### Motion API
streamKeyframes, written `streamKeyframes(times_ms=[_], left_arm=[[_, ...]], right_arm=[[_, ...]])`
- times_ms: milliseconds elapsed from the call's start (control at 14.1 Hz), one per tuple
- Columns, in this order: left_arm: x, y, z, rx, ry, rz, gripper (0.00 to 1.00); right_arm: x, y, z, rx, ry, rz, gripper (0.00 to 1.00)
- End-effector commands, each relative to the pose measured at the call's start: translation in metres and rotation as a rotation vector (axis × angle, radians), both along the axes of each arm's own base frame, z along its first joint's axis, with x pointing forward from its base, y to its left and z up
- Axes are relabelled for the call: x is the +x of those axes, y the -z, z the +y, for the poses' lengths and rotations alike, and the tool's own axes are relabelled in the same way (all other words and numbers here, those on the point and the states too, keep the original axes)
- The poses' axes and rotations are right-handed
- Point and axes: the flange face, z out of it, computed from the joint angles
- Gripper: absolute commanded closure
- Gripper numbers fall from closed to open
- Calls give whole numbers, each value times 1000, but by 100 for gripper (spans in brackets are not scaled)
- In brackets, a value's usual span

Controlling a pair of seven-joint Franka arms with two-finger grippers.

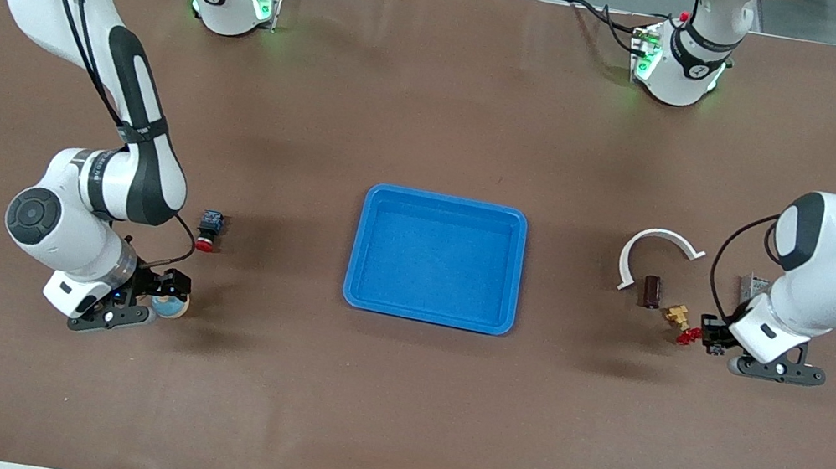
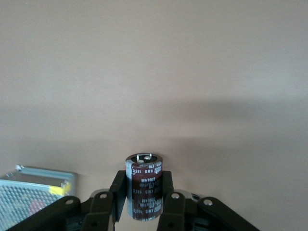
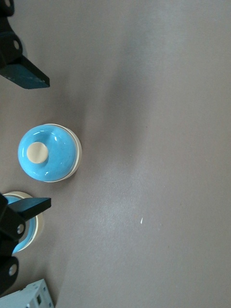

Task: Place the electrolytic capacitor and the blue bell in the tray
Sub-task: 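Carry the capacitor to the tray while the right gripper lifts the bell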

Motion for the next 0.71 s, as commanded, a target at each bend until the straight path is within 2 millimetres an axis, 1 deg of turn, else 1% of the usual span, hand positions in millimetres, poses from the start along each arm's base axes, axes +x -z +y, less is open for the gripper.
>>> streamKeyframes(times_ms=[0,142,284,425,496,567,638], left_arm=[[-11,-13,-52,-17,-78,25,100],[-19,-16,-100,-46,-166,31,100],[-29,-15,-140,-70,-244,41,100],[-42,-12,-181,-76,-325,50,100],[-51,-8,-206,-75,-343,58,100],[-55,-8,-223,-80,-376,57,100],[-58,-5,-235,-83,-412,63,100]], right_arm=[[2,5,0,-14,-73,3,0],[1,10,1,-36,-115,5,0],[0,16,2,-58,-140,4,0],[0,20,1,-59,-143,6,0],[0,22,1,-60,-143,7,0],[0,26,2,-60,-146,4,0],[0,30,3,-59,-146,3,0]])
